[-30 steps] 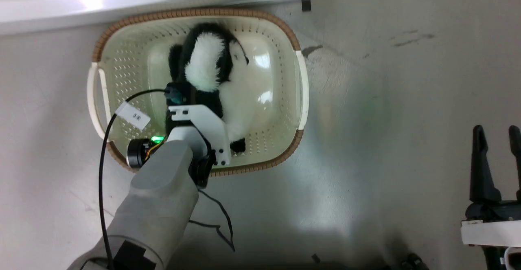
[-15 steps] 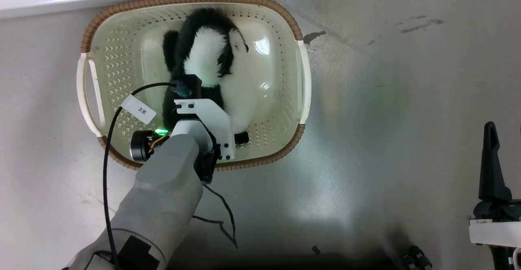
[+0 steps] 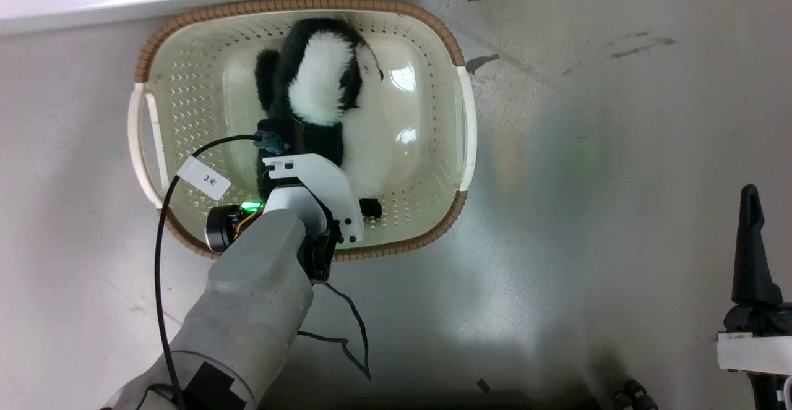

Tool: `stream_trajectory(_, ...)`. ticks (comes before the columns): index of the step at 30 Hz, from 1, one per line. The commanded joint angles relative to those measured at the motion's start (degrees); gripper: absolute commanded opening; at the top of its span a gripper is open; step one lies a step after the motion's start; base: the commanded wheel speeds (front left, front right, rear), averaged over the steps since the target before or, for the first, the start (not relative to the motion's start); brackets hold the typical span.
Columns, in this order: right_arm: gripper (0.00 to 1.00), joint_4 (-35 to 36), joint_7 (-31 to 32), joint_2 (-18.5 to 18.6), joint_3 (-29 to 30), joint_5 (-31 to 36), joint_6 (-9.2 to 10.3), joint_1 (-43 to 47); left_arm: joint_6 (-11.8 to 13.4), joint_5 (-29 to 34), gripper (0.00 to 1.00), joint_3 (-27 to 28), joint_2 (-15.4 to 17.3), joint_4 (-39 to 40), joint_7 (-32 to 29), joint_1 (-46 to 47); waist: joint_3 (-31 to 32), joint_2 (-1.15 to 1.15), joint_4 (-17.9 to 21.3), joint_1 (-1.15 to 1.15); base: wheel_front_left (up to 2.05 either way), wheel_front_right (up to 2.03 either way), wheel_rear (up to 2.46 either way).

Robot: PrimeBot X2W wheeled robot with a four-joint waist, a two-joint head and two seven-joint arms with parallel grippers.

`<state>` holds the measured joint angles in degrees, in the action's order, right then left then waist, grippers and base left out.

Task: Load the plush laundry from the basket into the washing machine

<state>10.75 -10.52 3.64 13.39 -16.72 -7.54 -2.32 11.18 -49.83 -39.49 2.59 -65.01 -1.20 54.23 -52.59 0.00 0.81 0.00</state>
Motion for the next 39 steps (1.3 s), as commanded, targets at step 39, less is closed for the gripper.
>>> stream_trajectory(39,1.0,-18.8,-3.3,-0.7,-5.9,-0.8,0.05,2.1,-9.4,-10.7,0.0,-2.9,2.3,4.3,7.4,-16.0,39.4,0.0,-7.7,0.0,0.0,0.0,0.0)
